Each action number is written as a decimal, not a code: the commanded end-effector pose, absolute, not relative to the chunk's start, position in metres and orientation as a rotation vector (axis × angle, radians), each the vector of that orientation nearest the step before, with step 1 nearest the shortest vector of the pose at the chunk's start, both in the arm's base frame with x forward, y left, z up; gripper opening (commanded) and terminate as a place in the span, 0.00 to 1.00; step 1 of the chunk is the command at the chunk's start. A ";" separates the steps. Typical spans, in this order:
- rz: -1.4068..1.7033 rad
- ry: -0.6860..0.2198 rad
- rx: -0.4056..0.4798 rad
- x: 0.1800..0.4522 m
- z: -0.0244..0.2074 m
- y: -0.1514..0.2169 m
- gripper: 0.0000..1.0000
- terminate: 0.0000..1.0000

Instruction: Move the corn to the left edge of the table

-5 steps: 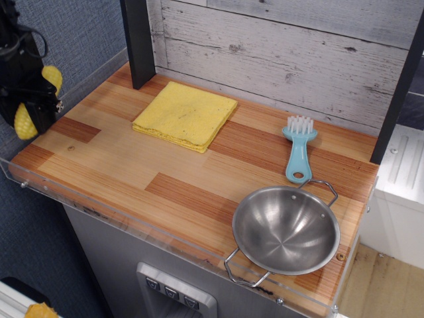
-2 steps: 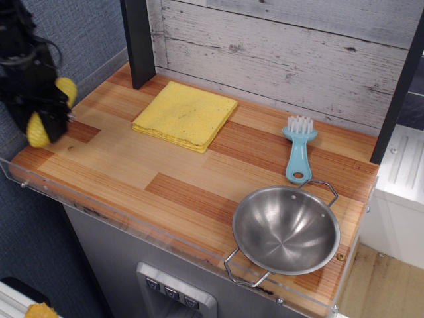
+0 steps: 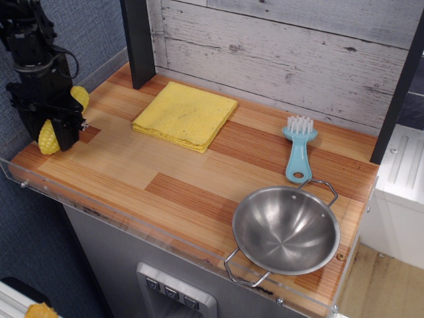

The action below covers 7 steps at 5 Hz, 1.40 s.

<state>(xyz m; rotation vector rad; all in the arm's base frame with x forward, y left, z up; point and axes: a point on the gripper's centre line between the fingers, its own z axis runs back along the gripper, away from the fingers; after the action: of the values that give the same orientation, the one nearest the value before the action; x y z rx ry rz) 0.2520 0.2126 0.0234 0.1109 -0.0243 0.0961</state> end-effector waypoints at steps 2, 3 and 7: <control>0.100 -0.004 0.133 0.245 0.030 0.205 0.00 0.00; 0.119 0.001 0.136 0.245 0.033 0.205 1.00 0.00; 0.103 -0.206 0.150 0.230 0.139 0.158 1.00 0.00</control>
<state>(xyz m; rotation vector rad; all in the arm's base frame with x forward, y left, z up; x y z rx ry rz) 0.2425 0.1529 0.1311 0.1211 -0.1822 0.1010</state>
